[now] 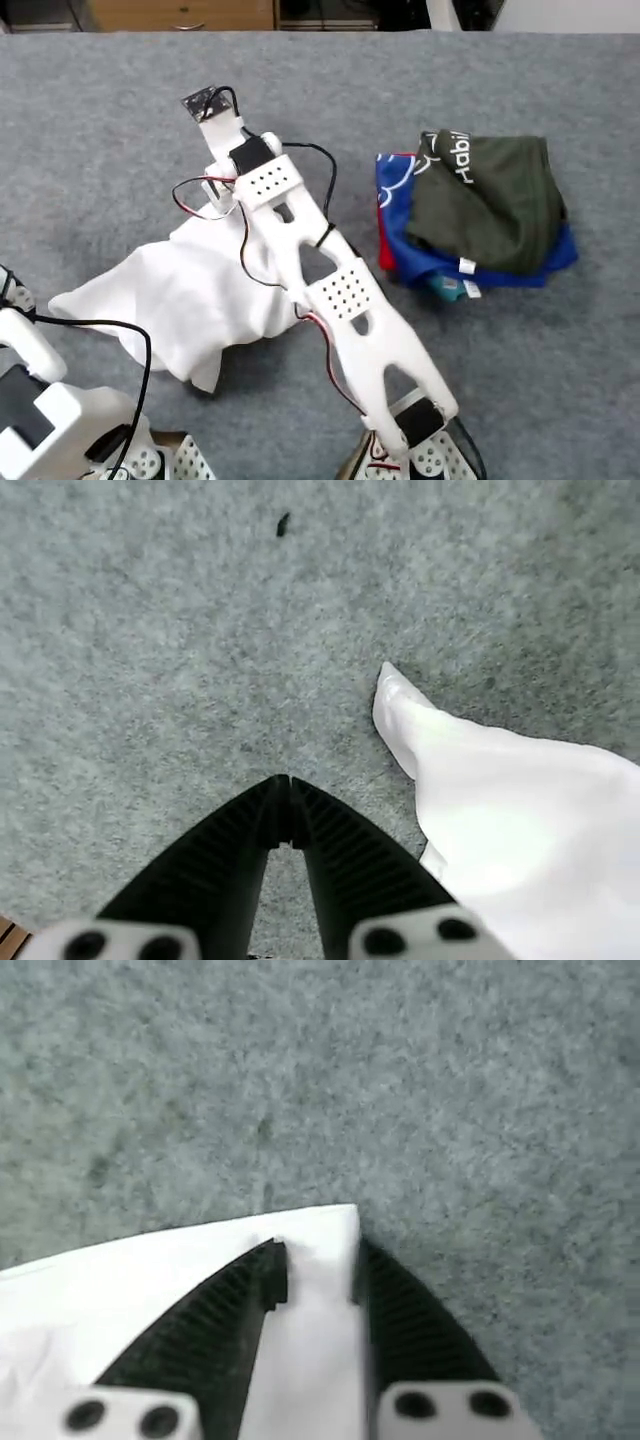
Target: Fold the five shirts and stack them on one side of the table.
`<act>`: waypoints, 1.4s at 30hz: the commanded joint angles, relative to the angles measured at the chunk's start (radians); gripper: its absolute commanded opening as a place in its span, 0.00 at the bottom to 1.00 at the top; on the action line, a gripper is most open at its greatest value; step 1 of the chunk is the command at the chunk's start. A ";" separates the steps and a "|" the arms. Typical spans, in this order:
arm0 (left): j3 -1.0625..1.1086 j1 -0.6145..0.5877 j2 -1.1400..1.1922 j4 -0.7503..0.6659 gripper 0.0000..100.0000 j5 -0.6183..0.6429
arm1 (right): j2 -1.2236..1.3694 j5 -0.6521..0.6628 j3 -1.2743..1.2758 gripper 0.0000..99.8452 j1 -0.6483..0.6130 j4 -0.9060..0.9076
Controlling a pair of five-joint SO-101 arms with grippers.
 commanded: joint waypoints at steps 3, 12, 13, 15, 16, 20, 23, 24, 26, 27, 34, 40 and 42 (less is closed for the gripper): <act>-0.003 0.011 -0.002 -0.008 0.02 -0.003 | -0.015 -0.011 -0.001 0.01 -0.013 -0.028; -0.003 0.011 -0.005 -0.006 0.02 -0.003 | -0.120 -0.011 -0.260 0.00 0.005 0.123; -0.003 0.011 -0.004 -0.006 0.02 -0.002 | -0.133 -0.011 -0.291 0.00 0.005 0.143; -0.002 0.011 -0.004 -0.005 0.02 0.000 | -0.162 -0.011 -0.334 0.00 0.005 0.175; -0.002 0.011 -0.004 -0.005 0.02 0.000 | -0.183 -0.011 -0.331 0.00 0.007 0.186; -0.002 0.009 -0.004 -0.003 0.02 0.000 | -0.282 -0.011 -0.325 0.00 0.007 0.222; -0.005 0.009 -0.004 -0.006 0.02 0.003 | -0.355 -0.011 -0.325 0.00 0.007 0.222; -0.009 0.011 -0.004 -0.006 0.02 0.005 | -0.381 -0.011 -0.321 0.00 0.007 0.222; -0.014 0.017 -0.010 -0.006 0.02 0.008 | -0.430 -0.009 -0.325 0.00 0.007 0.226; -0.023 0.029 -0.010 -0.002 0.02 0.023 | -0.452 -0.009 -0.325 0.00 0.007 0.227; -0.144 0.104 -0.005 0.002 0.02 0.157 | -0.622 -0.008 -0.326 0.00 0.024 0.196; -0.232 0.157 -0.002 -0.023 0.02 0.242 | -0.792 -0.008 -0.326 0.00 0.071 0.089; -0.233 0.181 -0.002 -0.064 0.02 0.293 | -0.831 -0.005 -0.315 0.00 0.079 0.060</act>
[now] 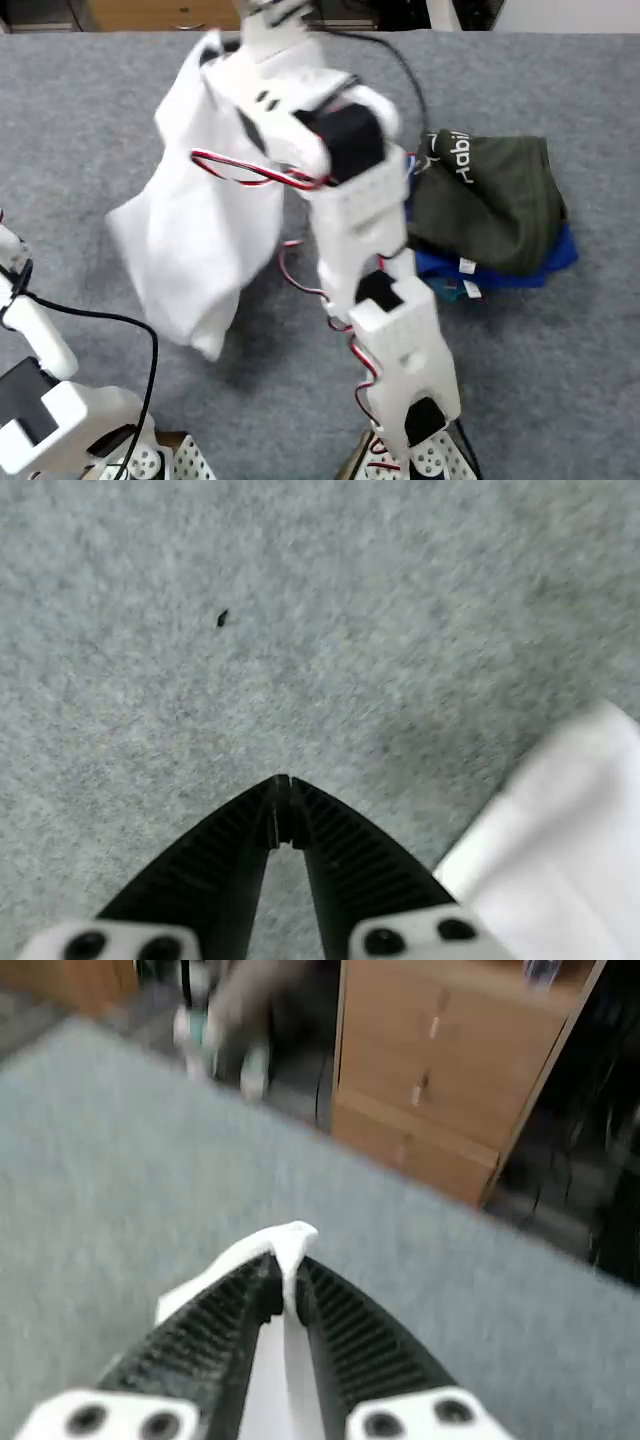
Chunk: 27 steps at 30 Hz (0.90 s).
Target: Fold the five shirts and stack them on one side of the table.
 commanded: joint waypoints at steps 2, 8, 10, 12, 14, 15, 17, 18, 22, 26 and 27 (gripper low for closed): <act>-0.054 0.063 -0.002 -0.084 0.05 0.126 | -0.131 -0.002 -0.039 0.00 0.036 -0.074; -0.052 0.160 0.001 -0.178 0.22 0.344 | -0.087 0.051 0.012 0.00 0.114 -0.071; -0.052 0.206 0.021 -0.206 0.23 0.379 | -0.054 0.061 0.053 0.00 0.147 -0.060; -0.055 0.265 0.064 -0.212 0.23 0.381 | -0.015 0.061 0.094 0.00 0.183 -0.051; -0.054 0.328 0.117 -0.209 0.23 0.381 | 0.027 0.061 0.128 0.00 0.220 -0.044; -0.054 0.362 0.143 -0.209 0.23 0.382 | 0.047 0.061 0.139 0.00 0.239 -0.038; -0.063 0.430 0.200 -0.212 0.23 0.384 | 0.090 0.063 0.148 0.00 0.274 -0.020; -0.064 0.465 0.226 -0.215 0.23 0.385 | 0.113 0.064 0.150 0.00 0.291 -0.009; -0.107 0.592 0.335 -0.210 0.23 0.425 | 0.236 0.132 0.148 0.00 0.343 0.014; -0.160 0.672 0.437 -0.207 0.23 0.442 | 0.358 0.167 0.133 0.00 0.363 -0.012; -0.169 0.684 0.456 -0.207 0.23 0.442 | 0.384 0.167 0.122 0.00 0.363 -0.023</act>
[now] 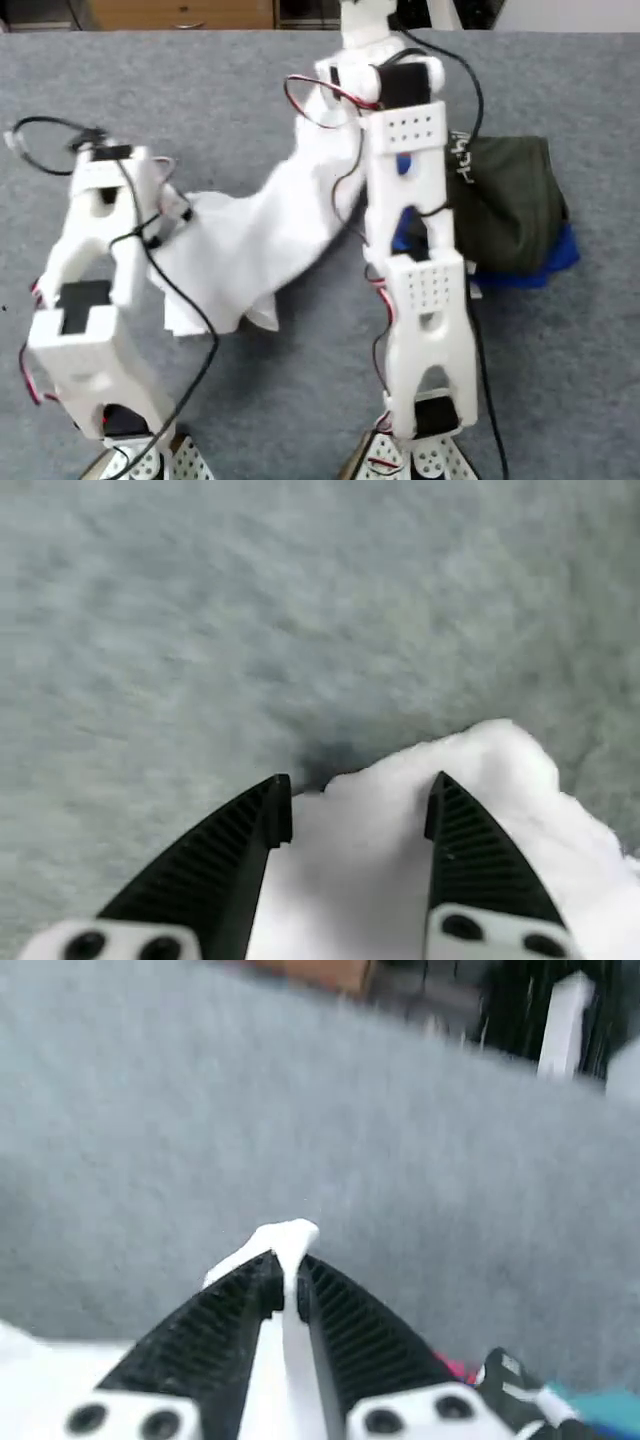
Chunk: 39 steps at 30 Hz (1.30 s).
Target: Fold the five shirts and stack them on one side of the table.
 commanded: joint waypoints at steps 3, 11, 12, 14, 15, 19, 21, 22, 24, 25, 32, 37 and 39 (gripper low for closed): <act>-0.086 0.066 0.087 -0.003 0.18 0.023 | 0.107 0.017 -0.068 0.00 0.018 -0.058; -0.117 -0.031 0.150 -0.002 0.02 0.023 | 0.223 0.017 -0.200 0.00 -0.002 -0.048; -0.117 -0.058 0.150 -0.002 0.02 0.023 | 0.225 0.017 -0.202 0.00 -0.010 -0.041; -0.117 -0.114 0.148 0.002 0.02 0.023 | 0.226 0.017 -0.202 0.00 -0.019 -0.026; -0.120 -0.146 0.139 0.020 0.02 0.023 | 0.228 0.017 -0.202 0.00 -0.024 -0.025; -0.172 -0.249 0.107 0.114 0.02 0.017 | 0.231 0.018 -0.202 0.00 -0.050 0.003; -0.203 -0.287 0.096 0.135 0.02 0.017 | 0.231 0.029 -0.202 0.00 -0.067 0.018; -0.222 -0.304 0.091 0.146 0.02 0.017 | 0.231 0.046 -0.200 0.00 -0.079 0.026; -0.273 -0.325 0.093 0.163 0.02 0.017 | 0.231 0.083 -0.200 0.00 -0.090 0.043; -0.298 -0.331 0.096 0.167 0.02 0.020 | 0.232 0.097 -0.200 0.00 -0.091 0.046; -0.376 -0.322 0.097 0.135 0.07 0.023 | 0.272 0.138 -0.202 0.00 -0.091 0.041; -0.394 -0.371 0.097 0.117 0.24 0.160 | 0.283 0.127 -0.203 0.00 -0.087 -0.020; -0.396 -0.397 0.097 0.098 0.28 0.218 | 0.280 0.097 -0.205 0.00 -0.067 -0.049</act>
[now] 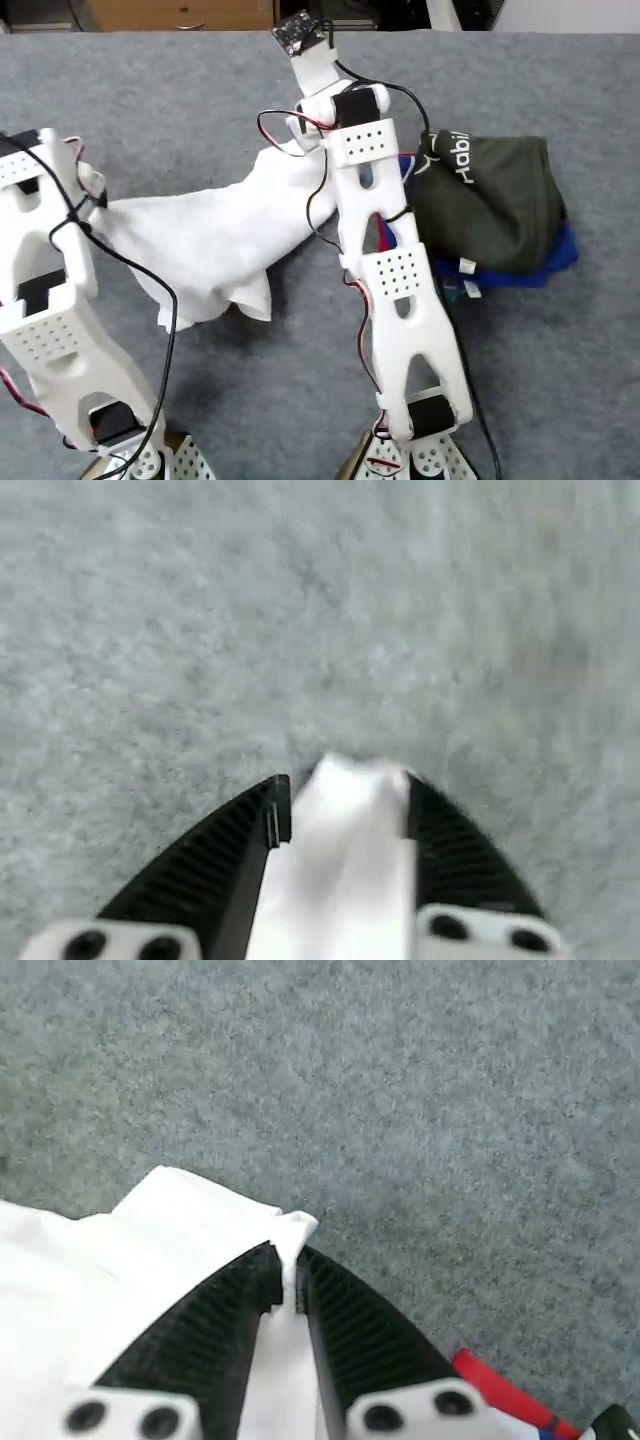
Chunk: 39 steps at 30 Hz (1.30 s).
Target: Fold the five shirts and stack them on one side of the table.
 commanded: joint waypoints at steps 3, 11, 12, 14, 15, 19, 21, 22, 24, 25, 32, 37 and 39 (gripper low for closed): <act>-0.048 -0.064 -0.036 -0.063 0.29 0.104 | -0.010 -0.060 -0.048 0.00 0.053 -0.094; -0.051 -0.058 -0.013 -0.161 0.29 0.106 | -0.010 -0.187 -0.050 0.00 0.165 -0.215; -0.057 -0.057 0.005 -0.170 0.29 0.106 | -0.010 -0.210 -0.050 0.00 0.176 -0.224; -0.080 -0.044 0.045 -0.173 0.29 0.106 | -0.010 -0.221 -0.050 0.00 0.189 -0.232; -0.098 -0.037 0.068 -0.164 0.29 0.107 | -0.008 -0.221 -0.050 0.00 0.189 -0.232; -0.218 0.029 0.154 -0.077 0.29 0.107 | -0.002 -0.221 -0.047 0.00 0.185 -0.232; -0.299 0.075 0.189 -0.005 0.29 0.107 | -0.001 -0.221 -0.047 0.00 0.183 -0.230; -0.339 0.100 0.208 0.034 0.29 0.107 | -0.001 -0.221 -0.047 0.00 0.183 -0.229; -0.417 0.150 0.243 0.117 0.29 0.107 | -0.001 -0.221 -0.045 0.00 0.183 -0.227; -0.454 0.175 0.260 0.157 0.29 0.107 | 0.002 -0.221 -0.045 0.00 0.183 -0.227; -0.608 0.218 0.414 0.233 0.28 0.107 | 0.019 -0.221 -0.047 0.00 0.188 -0.230; -0.663 0.193 0.484 0.233 0.19 0.107 | 0.019 -0.221 -0.047 0.00 0.188 -0.230; -0.678 0.187 0.496 0.233 0.15 0.107 | 0.019 -0.221 -0.047 0.00 0.186 -0.230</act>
